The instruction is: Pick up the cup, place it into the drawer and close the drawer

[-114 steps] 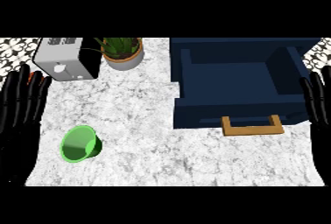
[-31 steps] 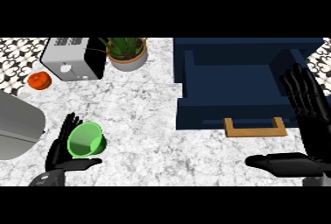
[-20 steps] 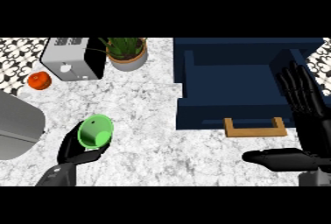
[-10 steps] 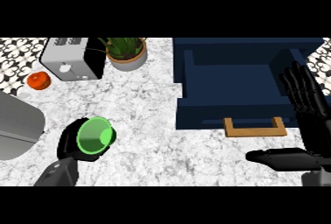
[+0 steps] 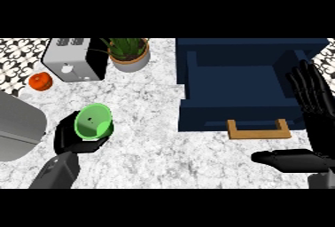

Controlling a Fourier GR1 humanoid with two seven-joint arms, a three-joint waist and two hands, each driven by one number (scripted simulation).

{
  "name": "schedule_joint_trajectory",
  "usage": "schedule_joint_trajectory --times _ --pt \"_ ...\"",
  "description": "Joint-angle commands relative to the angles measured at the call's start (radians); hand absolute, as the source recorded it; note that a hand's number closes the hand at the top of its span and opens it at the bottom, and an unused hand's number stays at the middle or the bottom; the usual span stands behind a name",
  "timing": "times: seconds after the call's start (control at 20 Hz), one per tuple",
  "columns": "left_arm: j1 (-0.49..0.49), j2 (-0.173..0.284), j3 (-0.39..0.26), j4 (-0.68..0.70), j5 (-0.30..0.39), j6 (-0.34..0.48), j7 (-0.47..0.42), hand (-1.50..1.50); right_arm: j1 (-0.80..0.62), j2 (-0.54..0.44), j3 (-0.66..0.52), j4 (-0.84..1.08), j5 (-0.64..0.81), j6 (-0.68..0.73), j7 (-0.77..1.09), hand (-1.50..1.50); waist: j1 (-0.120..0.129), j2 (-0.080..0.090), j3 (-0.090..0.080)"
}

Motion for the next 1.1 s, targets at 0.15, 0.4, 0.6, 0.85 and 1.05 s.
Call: schedule_joint_trajectory --times 0.15,0.4,0.6,0.85,1.05 --pt "-0.040 -0.017 -0.048 -0.138 -0.005 -0.075 -0.071 1.50 0.007 -0.035 -0.055 -0.001 -0.041 0.021 0.012 -1.50 0.010 -0.008 0.003" --pt "-0.162 -0.041 -0.084 -0.262 0.007 0.002 0.091 1.50 0.044 -0.018 -0.026 -0.075 -0.024 0.008 0.057 -1.50 0.008 -0.012 0.003" --pt "-0.214 -0.119 -0.150 -0.428 -0.013 0.139 0.236 1.50 0.053 -0.025 -0.043 0.011 -0.013 0.026 -0.020 -1.50 0.022 -0.013 0.004" --pt "-0.281 -0.183 -0.211 -0.589 -0.017 0.245 0.421 1.50 0.032 0.012 -0.011 0.031 0.008 0.005 -0.042 -1.50 0.021 -0.010 0.004" --pt "-0.278 -0.185 -0.275 -0.750 -0.029 0.300 0.600 1.50 0.053 -0.021 -0.075 -0.005 -0.056 0.027 -0.008 -1.50 0.018 -0.012 0.004"
